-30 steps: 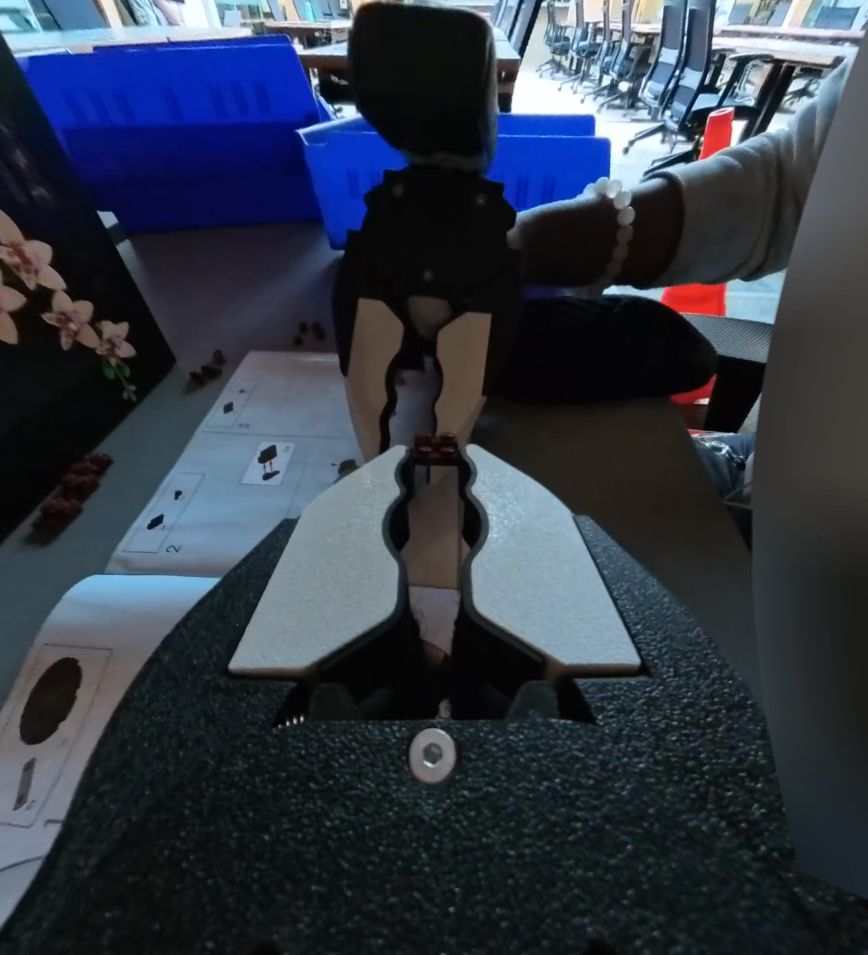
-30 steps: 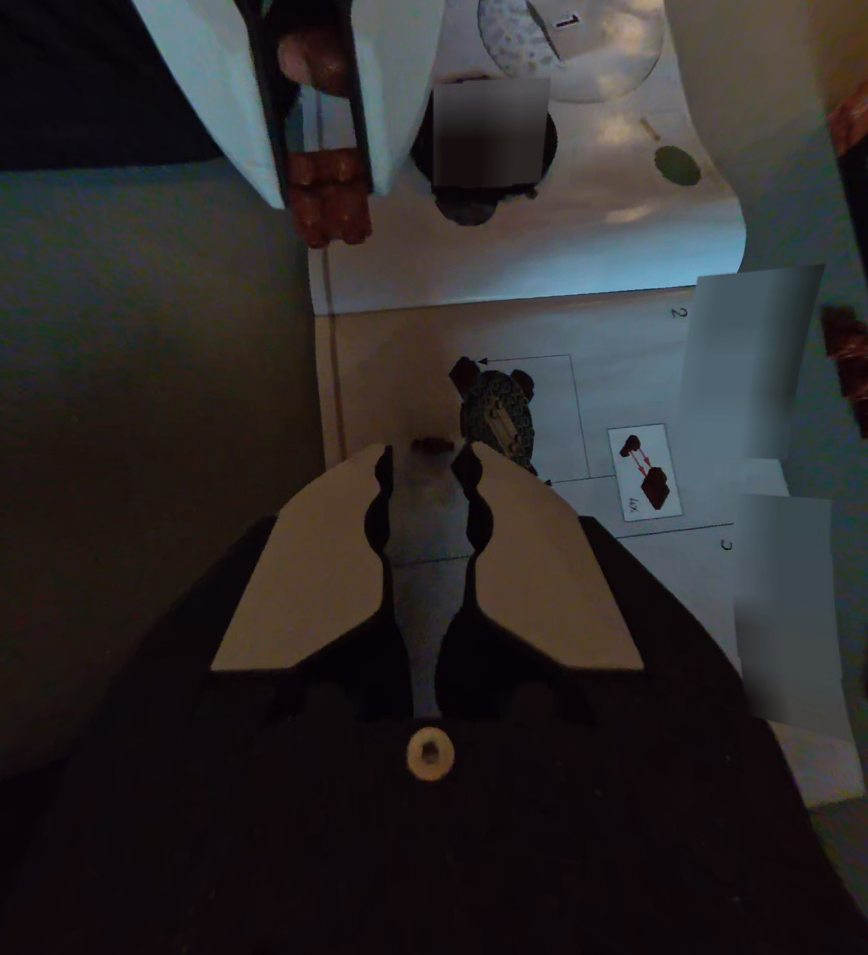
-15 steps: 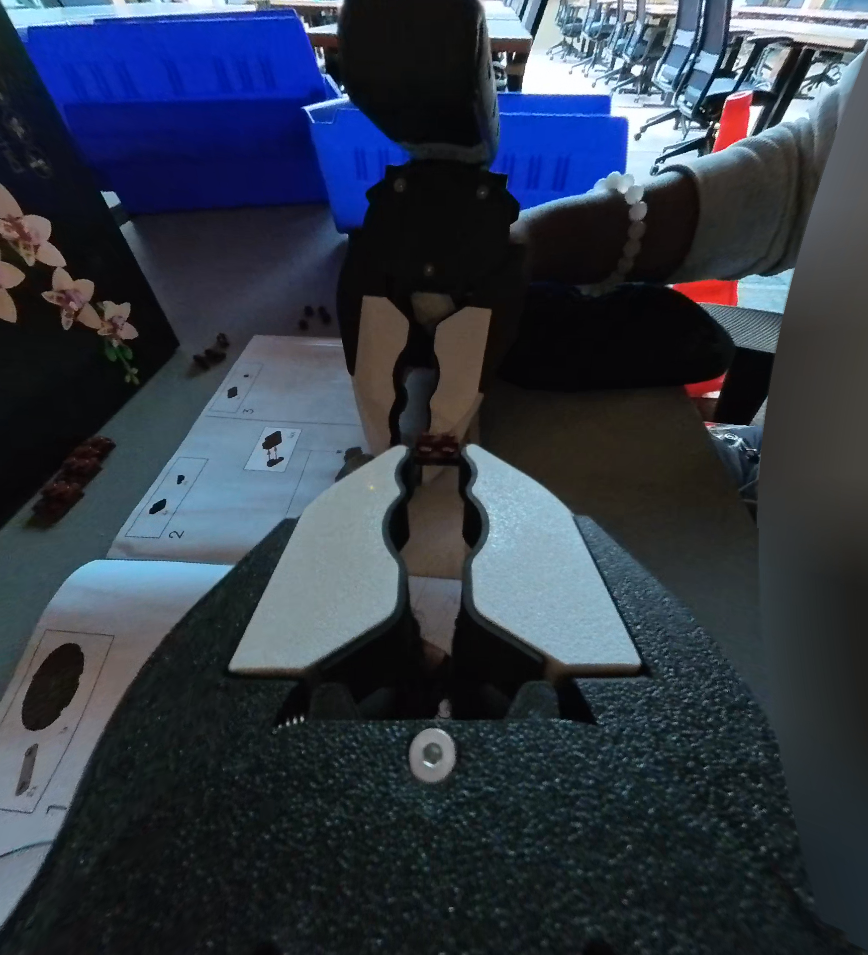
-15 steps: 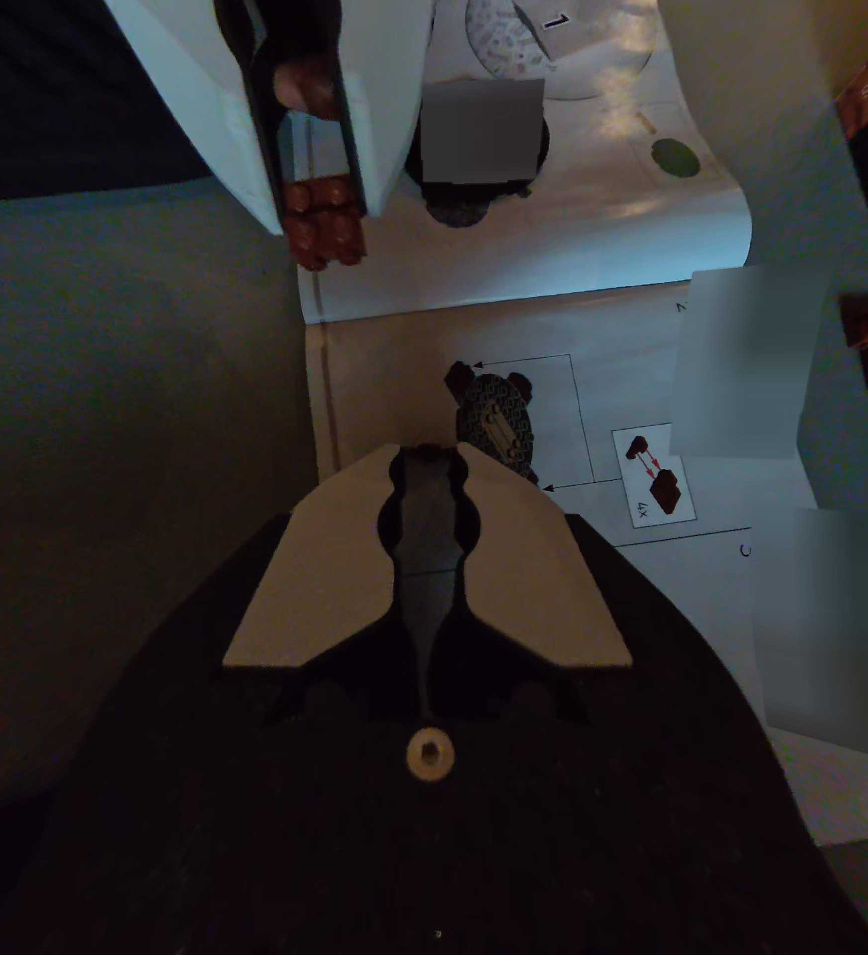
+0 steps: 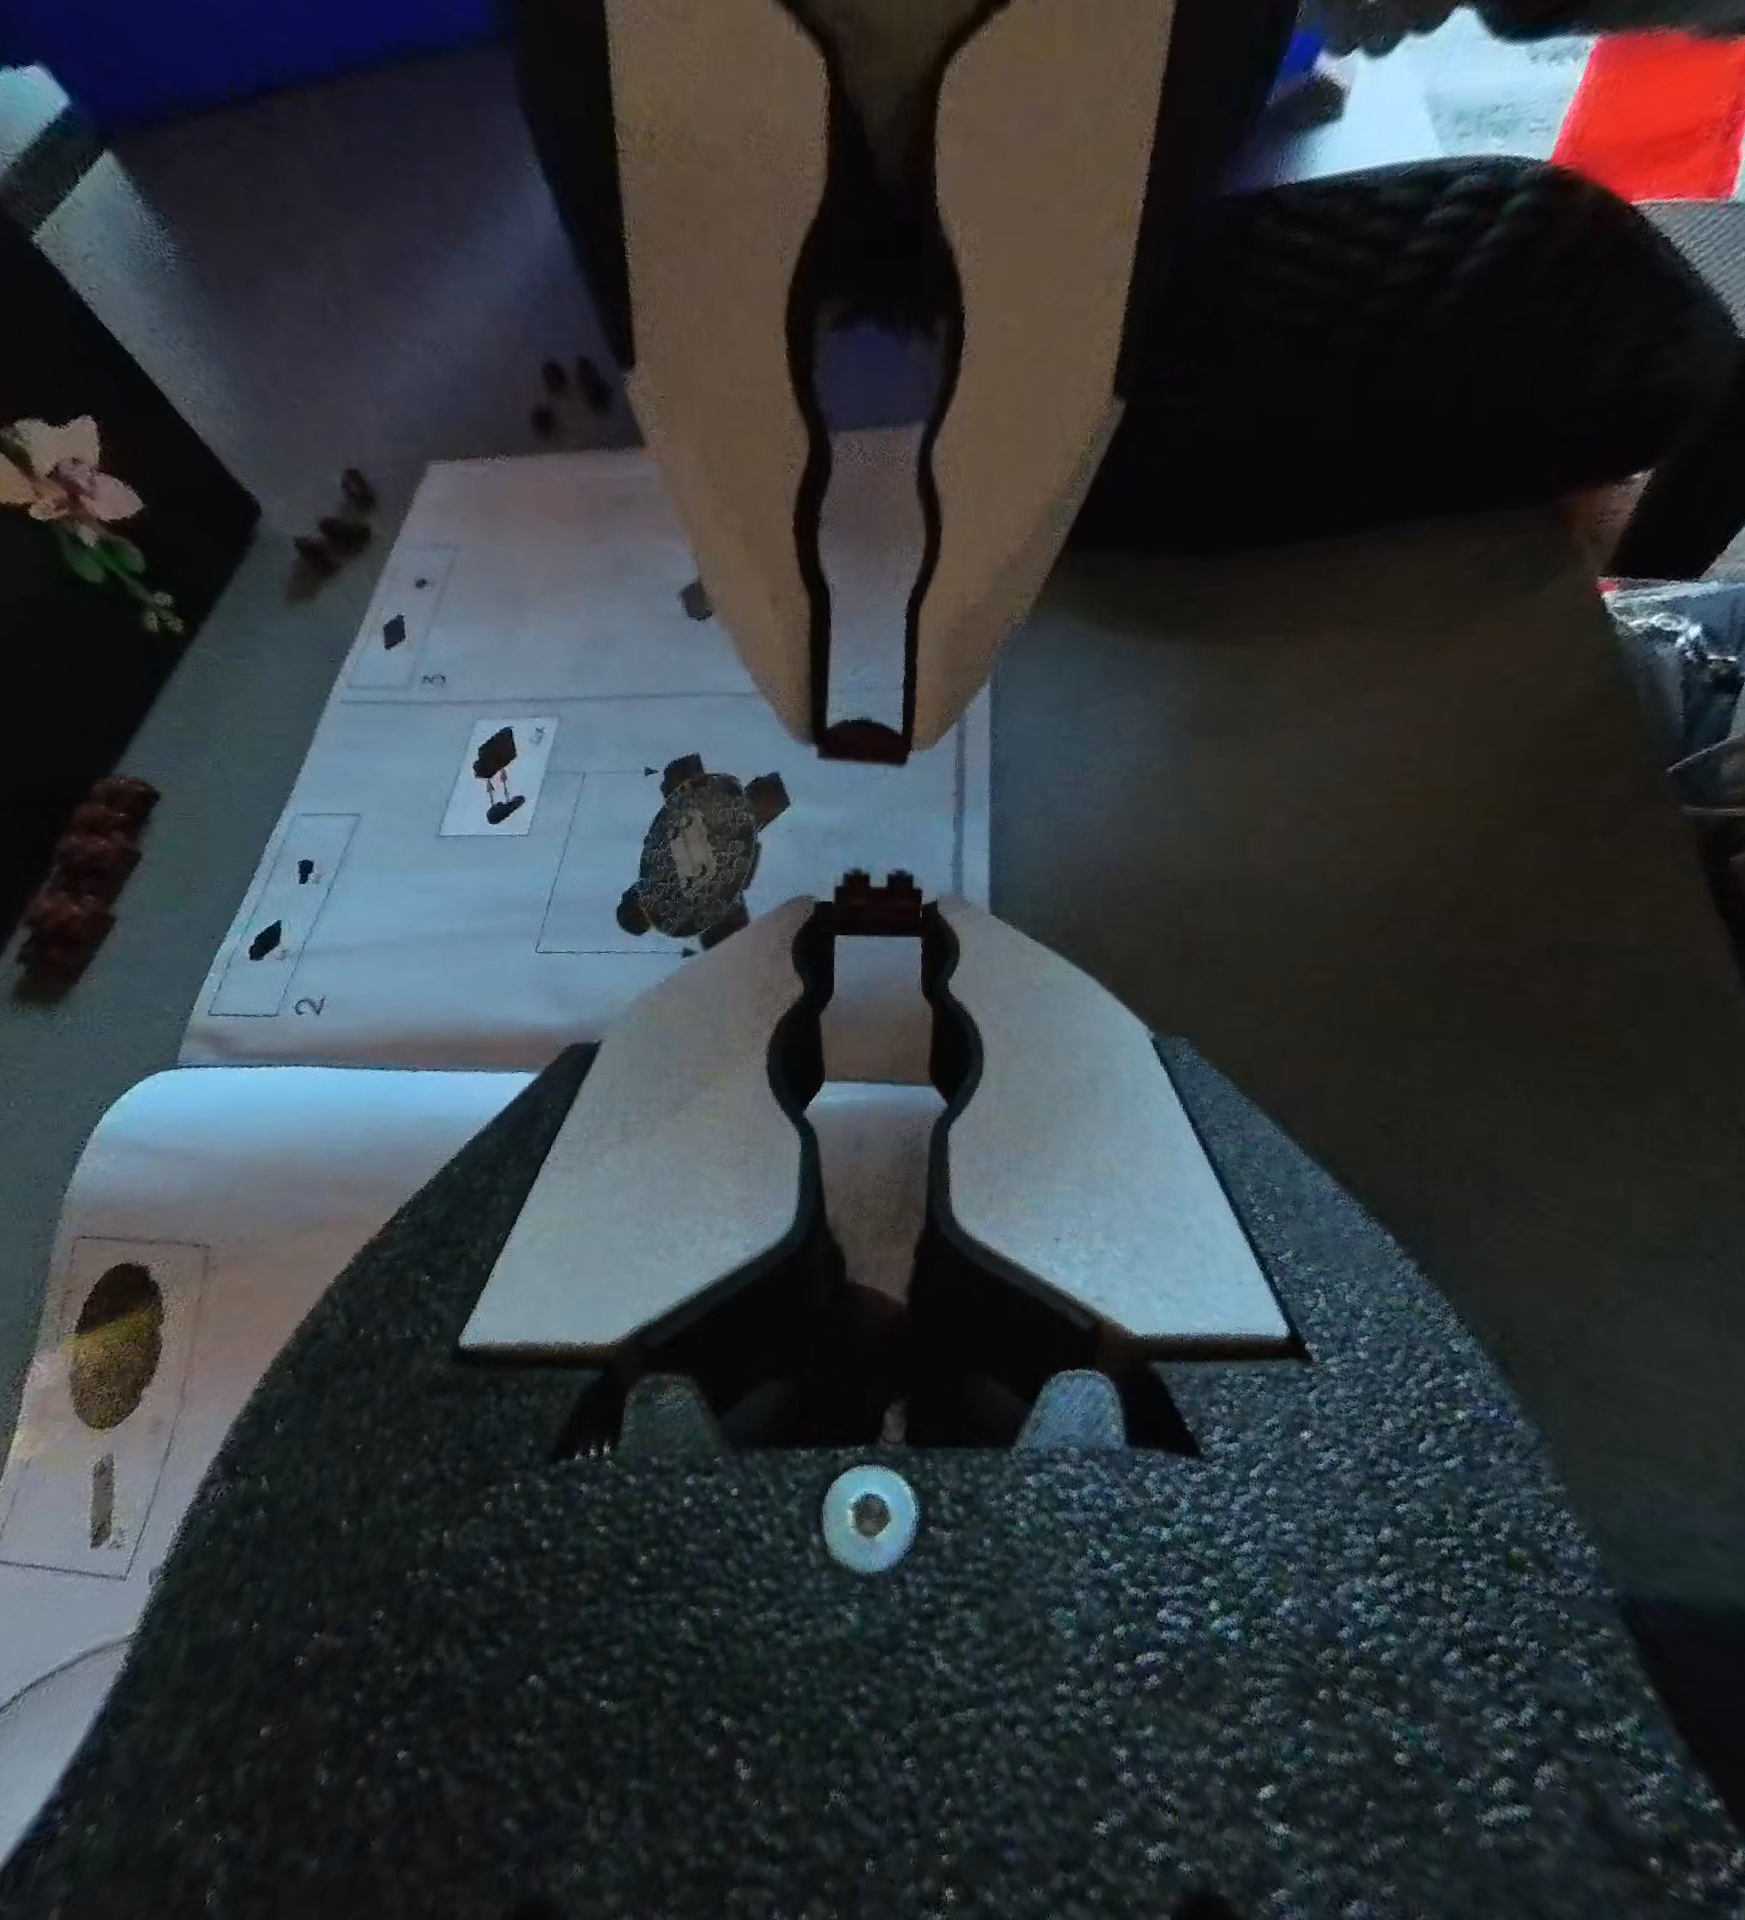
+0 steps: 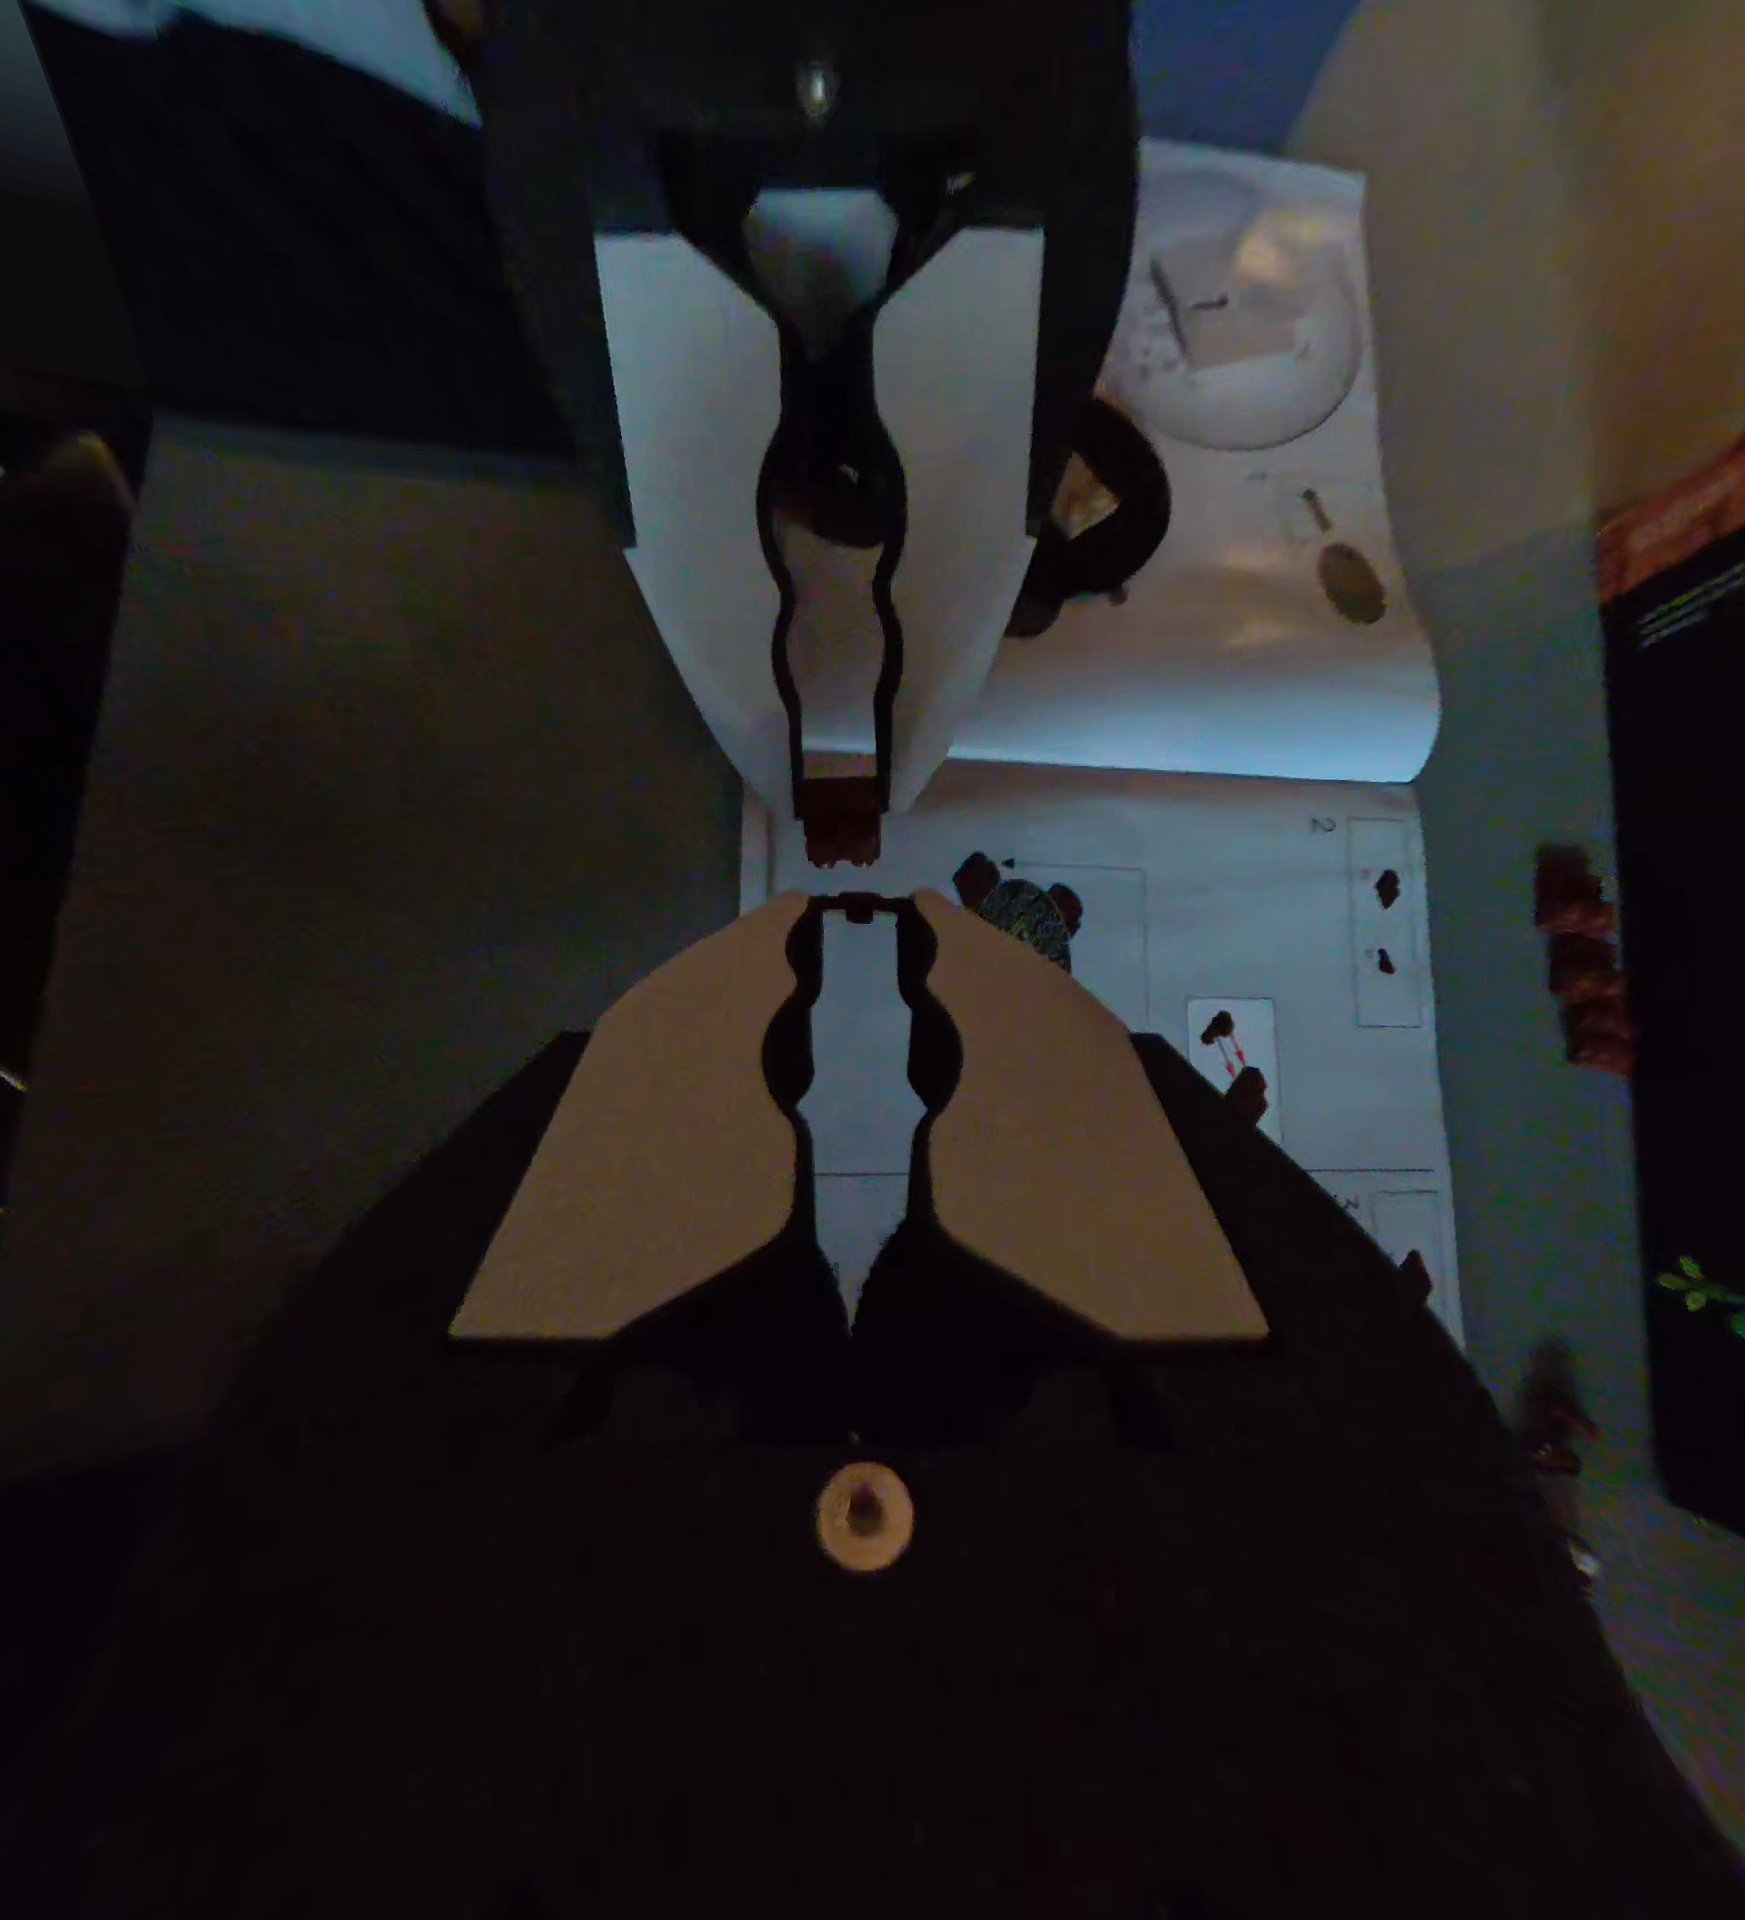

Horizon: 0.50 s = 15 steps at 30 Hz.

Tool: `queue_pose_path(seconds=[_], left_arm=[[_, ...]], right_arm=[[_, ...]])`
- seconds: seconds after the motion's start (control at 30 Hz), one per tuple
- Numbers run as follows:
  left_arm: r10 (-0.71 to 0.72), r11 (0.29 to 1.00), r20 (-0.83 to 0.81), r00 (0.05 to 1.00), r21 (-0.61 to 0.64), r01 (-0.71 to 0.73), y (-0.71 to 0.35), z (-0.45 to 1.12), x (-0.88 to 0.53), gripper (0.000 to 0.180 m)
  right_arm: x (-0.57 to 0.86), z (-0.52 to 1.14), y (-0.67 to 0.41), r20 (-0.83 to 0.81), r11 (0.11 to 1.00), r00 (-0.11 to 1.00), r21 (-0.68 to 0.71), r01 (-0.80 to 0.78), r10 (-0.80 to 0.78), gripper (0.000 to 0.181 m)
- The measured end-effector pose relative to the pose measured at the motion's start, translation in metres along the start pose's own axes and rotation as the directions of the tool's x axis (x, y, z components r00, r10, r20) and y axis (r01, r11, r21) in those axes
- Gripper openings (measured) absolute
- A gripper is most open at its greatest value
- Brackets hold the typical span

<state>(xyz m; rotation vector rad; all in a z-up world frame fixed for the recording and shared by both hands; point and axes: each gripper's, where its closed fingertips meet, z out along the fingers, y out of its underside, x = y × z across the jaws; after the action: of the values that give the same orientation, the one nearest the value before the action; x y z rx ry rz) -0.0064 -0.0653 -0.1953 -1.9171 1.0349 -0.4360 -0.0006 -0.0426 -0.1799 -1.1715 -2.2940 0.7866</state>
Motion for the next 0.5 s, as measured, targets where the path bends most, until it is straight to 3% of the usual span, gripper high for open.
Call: queue_pose_path(seconds=[0.1, 0.23, 0.33, 0.5], left_arm=[[0.0, 0.997, -0.041, 0.999, 0.076, 0.003, -0.008, -0.002, 0.005, 0.015], [-0.111, 0.93, -0.105, 0.988, 0.341, 0.141, -0.036, -0.031, -0.005, 0.015], [-0.131, 0.869, -0.125, 0.983, 0.464, 0.175, -0.052, -0.048, -0.01, 0.014], [-0.133, 0.799, -0.13, 0.983, 0.573, 0.184, -0.07, -0.061, -0.012, 0.014]], right_arm=[[-0.001, 0.006, 0.001, -0.009, 0.999, 0.999, -0.006, 0.044, -0.044, 0.012], [-0.001, -0.011, -0.018, 0.005, 0.984, 0.999, 0.171, 0.04, -0.042, 0.012], [0.001, -0.031, -0.036, 0.002, 0.96, 1.0, 0.277, 0.025, -0.026, 0.012], [0.003, -0.04, -0.057, 0.011, 0.938, 1.0, 0.345, 0.022, -0.028, 0.012]])
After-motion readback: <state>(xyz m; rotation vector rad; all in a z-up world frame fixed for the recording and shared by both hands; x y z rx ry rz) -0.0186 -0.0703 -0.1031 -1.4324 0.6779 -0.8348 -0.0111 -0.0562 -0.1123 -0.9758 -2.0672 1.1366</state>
